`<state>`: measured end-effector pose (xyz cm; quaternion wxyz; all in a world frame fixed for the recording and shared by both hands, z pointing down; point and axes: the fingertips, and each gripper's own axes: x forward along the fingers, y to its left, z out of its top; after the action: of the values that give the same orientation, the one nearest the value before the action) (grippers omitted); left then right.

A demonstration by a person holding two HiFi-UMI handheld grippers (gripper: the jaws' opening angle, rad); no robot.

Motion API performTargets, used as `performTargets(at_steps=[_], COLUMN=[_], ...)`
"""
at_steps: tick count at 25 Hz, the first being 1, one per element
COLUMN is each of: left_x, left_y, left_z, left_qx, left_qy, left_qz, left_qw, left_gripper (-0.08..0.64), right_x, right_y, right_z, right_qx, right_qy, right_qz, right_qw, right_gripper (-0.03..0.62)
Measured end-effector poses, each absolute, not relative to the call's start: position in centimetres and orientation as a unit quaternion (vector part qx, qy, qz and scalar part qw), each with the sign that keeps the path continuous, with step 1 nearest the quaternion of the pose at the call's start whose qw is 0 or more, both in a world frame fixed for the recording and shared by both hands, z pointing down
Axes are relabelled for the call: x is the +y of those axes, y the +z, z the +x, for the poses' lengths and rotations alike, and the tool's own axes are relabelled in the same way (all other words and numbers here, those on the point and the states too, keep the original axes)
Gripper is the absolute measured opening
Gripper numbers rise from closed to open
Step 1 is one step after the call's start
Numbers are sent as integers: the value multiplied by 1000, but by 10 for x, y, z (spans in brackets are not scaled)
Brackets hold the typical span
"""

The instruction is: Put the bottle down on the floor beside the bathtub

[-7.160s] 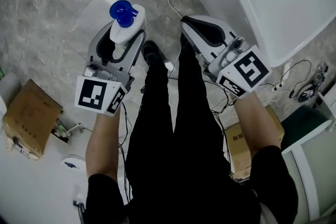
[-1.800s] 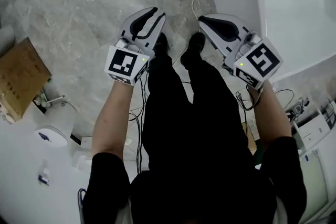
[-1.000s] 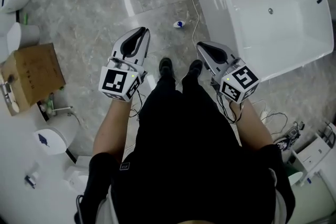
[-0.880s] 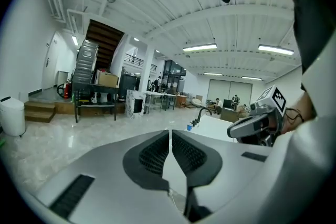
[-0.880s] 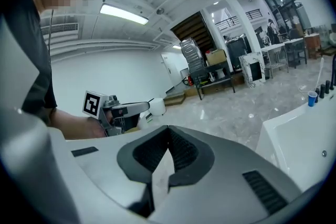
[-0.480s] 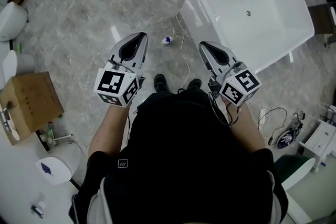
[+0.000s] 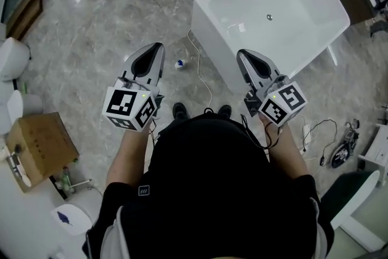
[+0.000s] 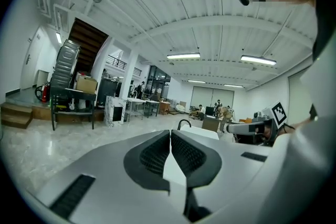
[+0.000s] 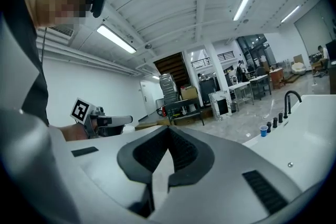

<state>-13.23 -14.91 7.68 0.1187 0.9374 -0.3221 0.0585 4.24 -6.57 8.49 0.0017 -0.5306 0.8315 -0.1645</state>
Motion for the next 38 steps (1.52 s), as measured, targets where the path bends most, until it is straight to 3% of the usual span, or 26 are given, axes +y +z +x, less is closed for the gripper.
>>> performTargets(at_steps=[12, 38], left_x=[-104, -106], left_y=[43, 48], left_z=[-17, -9], left_qx=[-339, -304], left_qy=[59, 74], left_qz=[934, 946], left_qw=[100, 90], left_gripper=[21, 21], right_x=[-17, -9], right_y=[69, 50], right_z=[185, 172], right_qx=[821, 811], right_qy=[-139, -117], right_qz=[-553, -572], right_qw=[15, 18], right_gripper=[29, 28])
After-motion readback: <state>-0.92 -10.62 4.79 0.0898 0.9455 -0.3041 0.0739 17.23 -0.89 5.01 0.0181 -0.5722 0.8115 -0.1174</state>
